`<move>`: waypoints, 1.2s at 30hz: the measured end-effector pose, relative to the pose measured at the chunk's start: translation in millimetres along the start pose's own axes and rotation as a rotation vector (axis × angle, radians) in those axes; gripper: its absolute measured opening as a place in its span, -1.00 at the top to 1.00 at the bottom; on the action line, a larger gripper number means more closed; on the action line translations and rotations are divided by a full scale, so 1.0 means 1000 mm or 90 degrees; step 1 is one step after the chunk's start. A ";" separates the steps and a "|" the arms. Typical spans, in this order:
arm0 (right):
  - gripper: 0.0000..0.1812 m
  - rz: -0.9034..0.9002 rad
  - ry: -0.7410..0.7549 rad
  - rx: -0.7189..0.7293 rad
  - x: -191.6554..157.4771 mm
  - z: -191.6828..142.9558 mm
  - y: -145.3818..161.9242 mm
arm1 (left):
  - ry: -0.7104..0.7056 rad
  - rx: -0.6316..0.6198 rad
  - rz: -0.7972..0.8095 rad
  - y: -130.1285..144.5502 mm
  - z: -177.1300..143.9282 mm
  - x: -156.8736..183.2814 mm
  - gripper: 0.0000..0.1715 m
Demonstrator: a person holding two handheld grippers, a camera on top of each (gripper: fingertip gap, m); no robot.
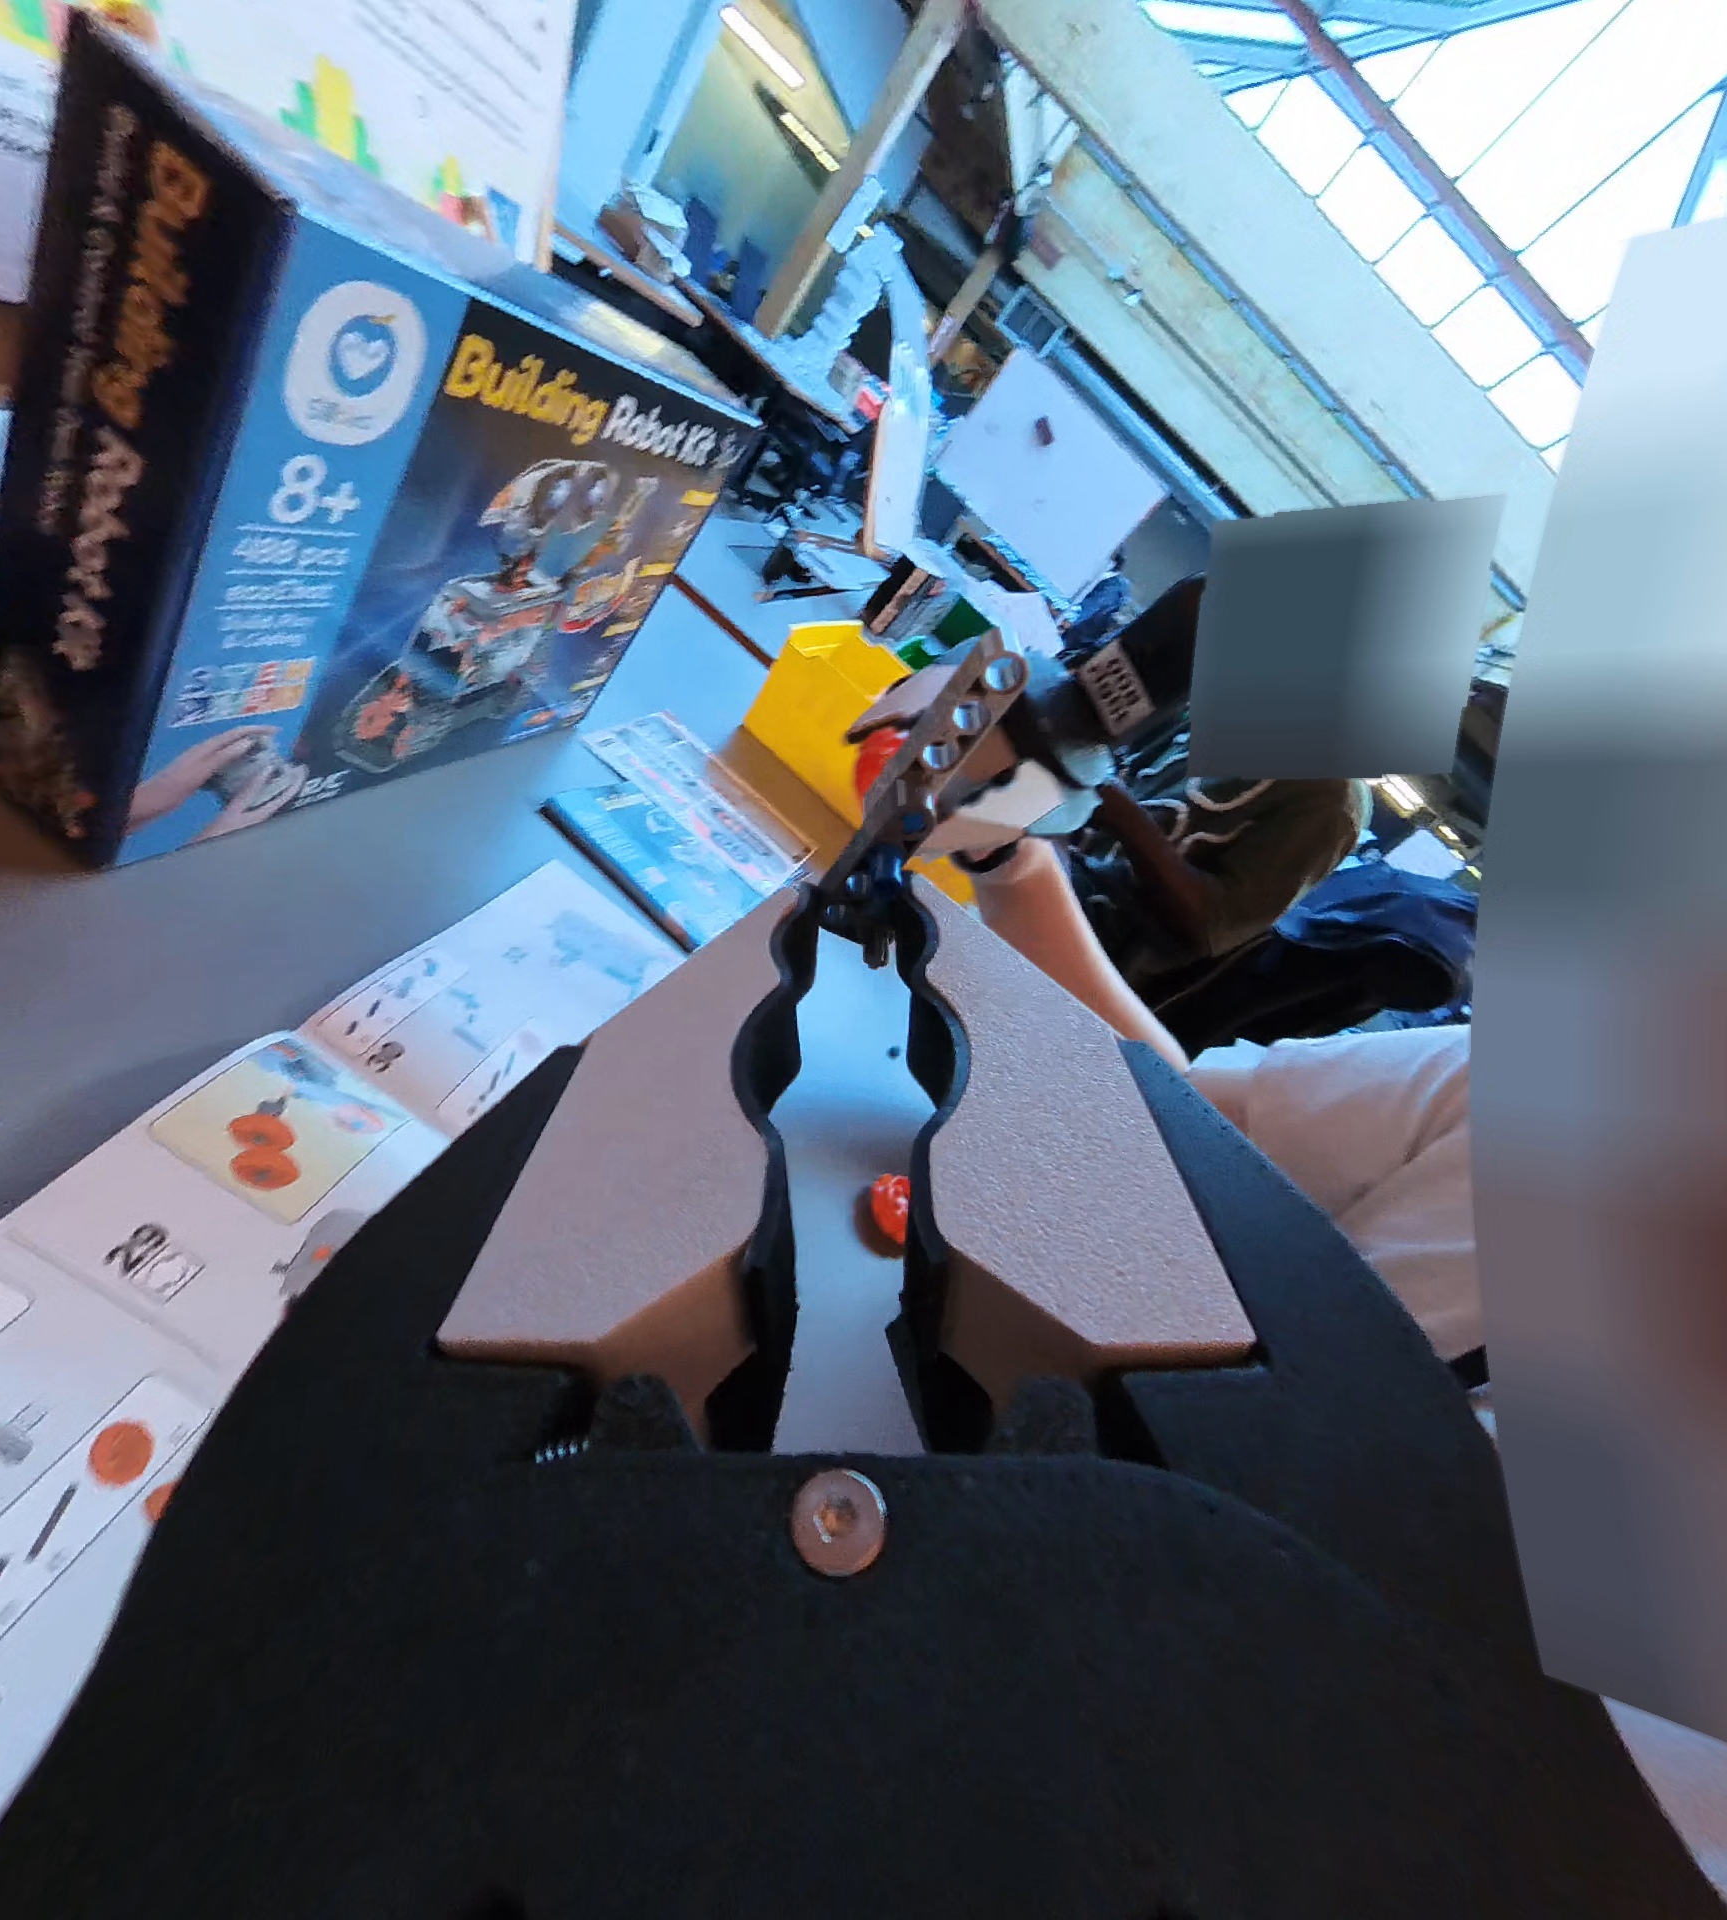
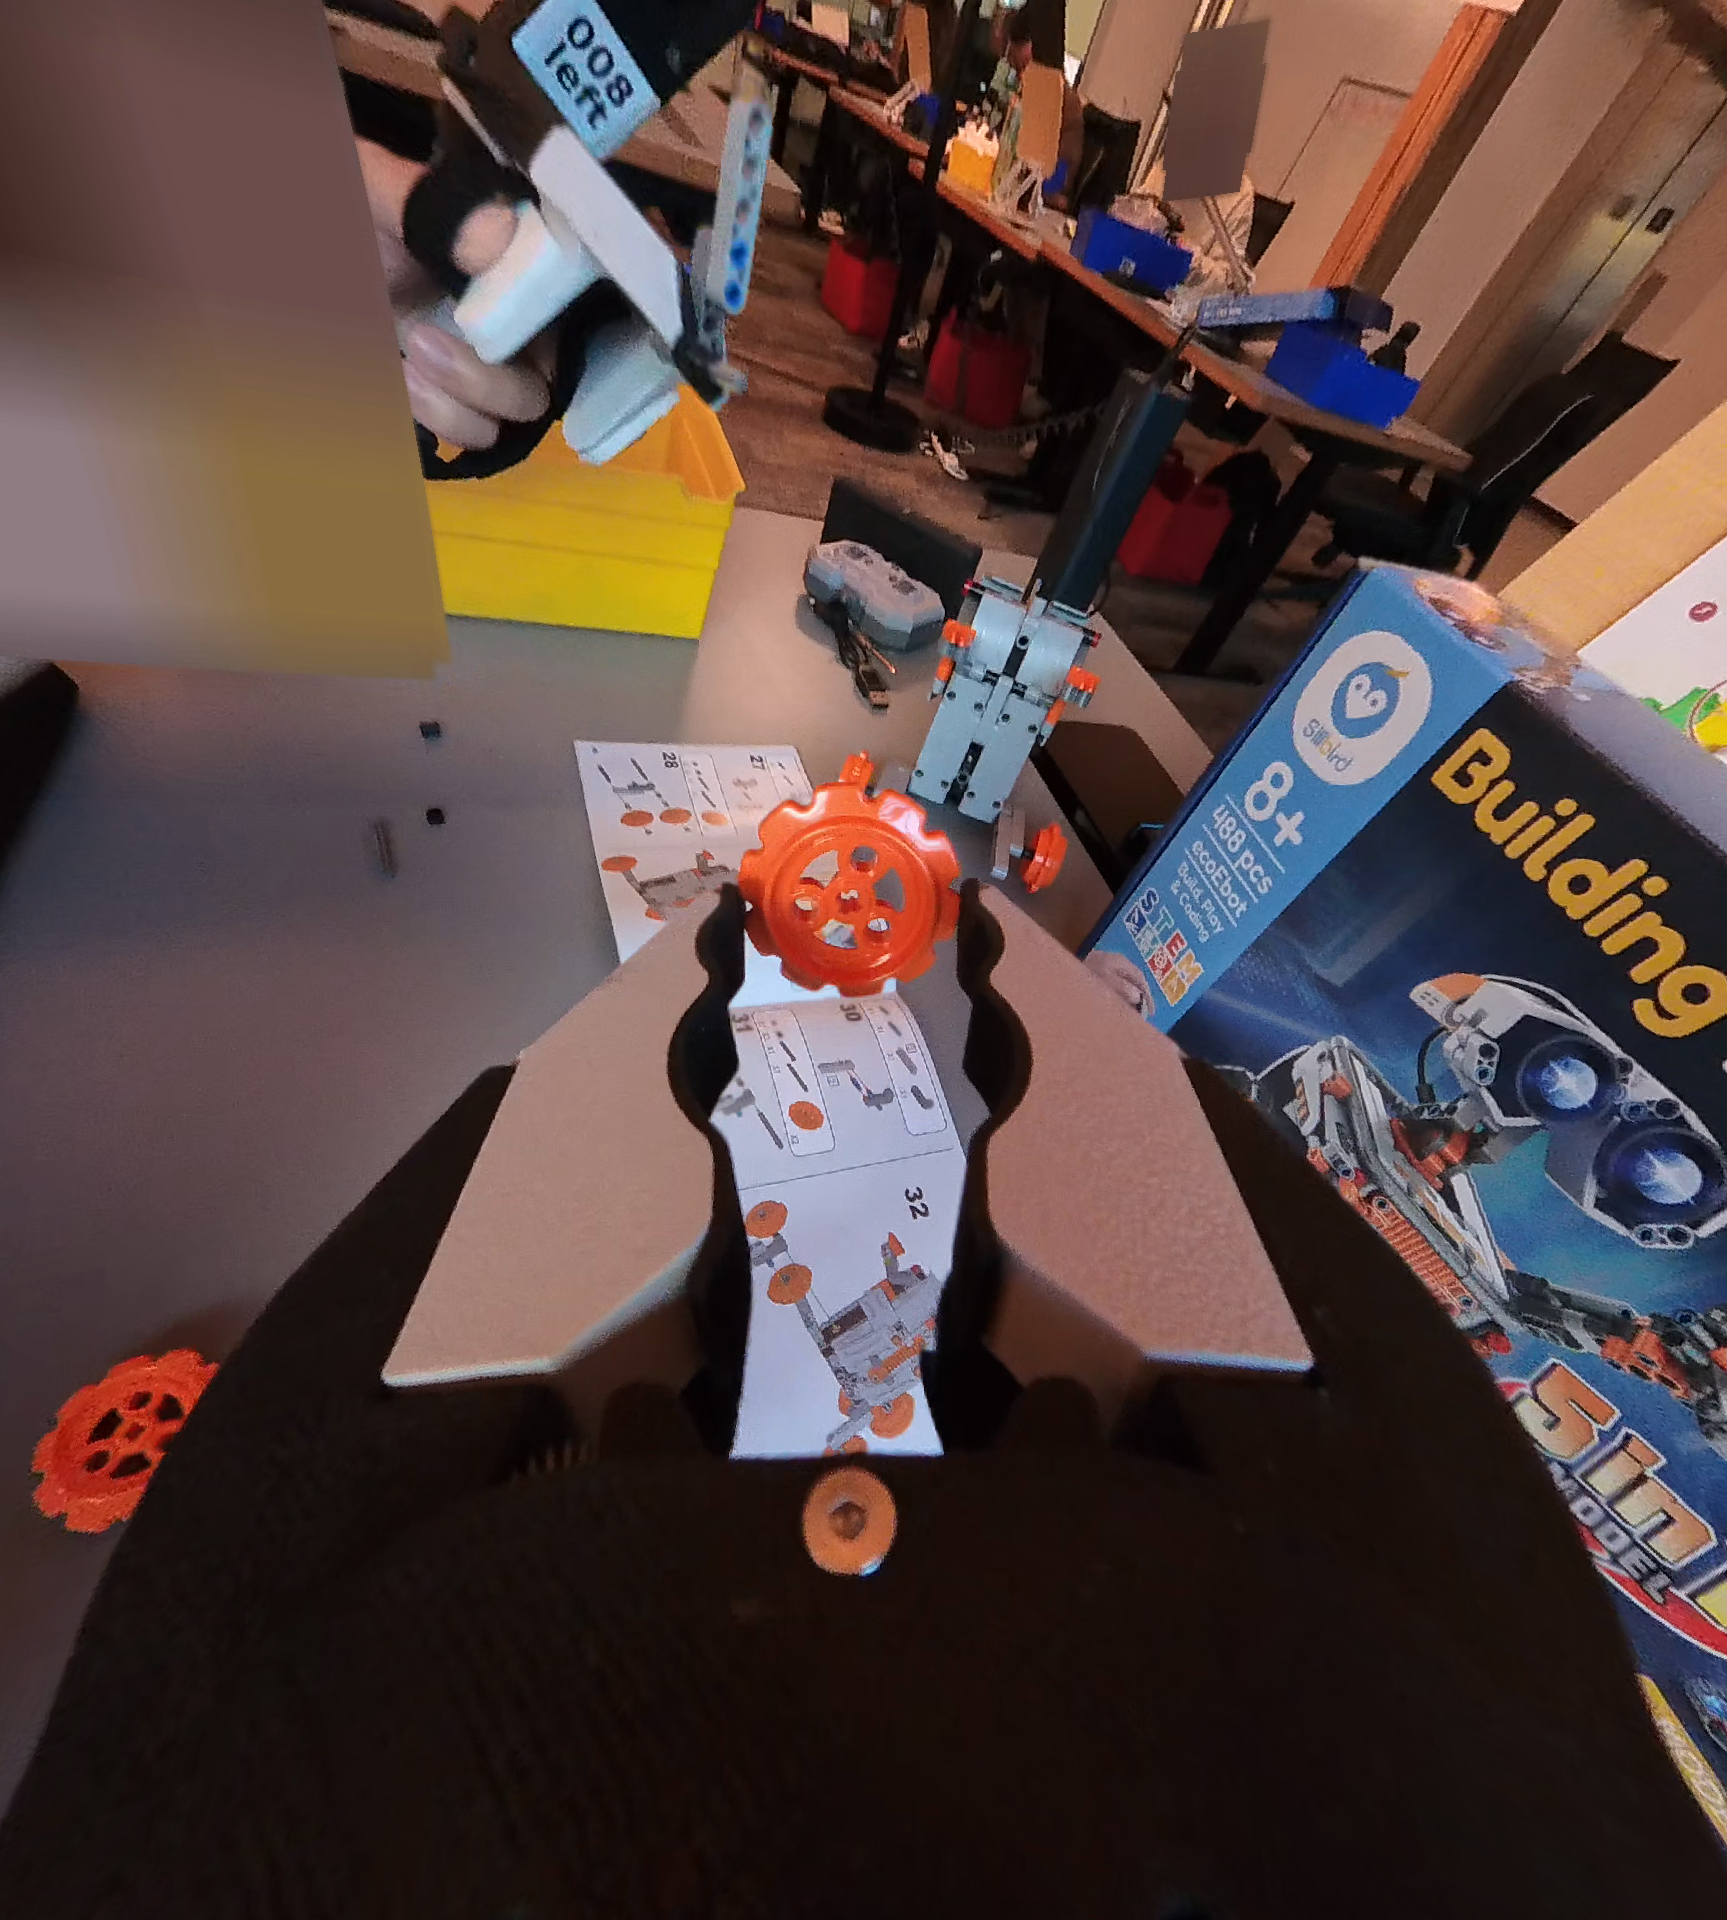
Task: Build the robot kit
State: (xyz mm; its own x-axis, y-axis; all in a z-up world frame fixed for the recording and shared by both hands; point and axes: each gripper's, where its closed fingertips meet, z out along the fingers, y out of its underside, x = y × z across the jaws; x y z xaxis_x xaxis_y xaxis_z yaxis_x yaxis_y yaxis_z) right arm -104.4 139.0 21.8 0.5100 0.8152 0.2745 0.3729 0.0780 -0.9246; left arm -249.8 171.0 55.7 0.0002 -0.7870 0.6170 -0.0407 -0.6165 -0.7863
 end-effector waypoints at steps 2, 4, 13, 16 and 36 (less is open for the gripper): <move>0.56 0.002 0.004 0.002 0.002 -0.002 0.000 | -0.024 -0.007 -0.010 0.002 0.000 -0.006 0.87; 0.56 0.001 0.011 -0.007 0.004 -0.003 0.003 | -0.061 -0.023 -0.029 0.007 0.000 -0.016 0.87; 0.56 0.000 0.011 -0.061 0.005 0.006 0.022 | -0.102 -0.050 -0.140 0.023 0.000 -0.042 0.87; 0.56 -0.002 0.007 -0.079 0.003 0.009 0.028 | -0.091 -0.039 -0.171 0.023 0.001 -0.046 0.87; 0.56 -0.021 0.002 -0.144 -0.001 0.019 0.049 | -0.090 -0.096 -0.163 0.035 0.006 -0.037 0.87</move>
State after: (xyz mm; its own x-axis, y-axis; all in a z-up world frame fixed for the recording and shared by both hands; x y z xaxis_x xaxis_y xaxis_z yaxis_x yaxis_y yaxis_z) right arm -101.3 153.1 -28.7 0.4966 0.8126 0.3050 0.5535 -0.0258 -0.8324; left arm -245.8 178.7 4.7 0.1684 -0.6091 0.7750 -0.1688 -0.7924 -0.5862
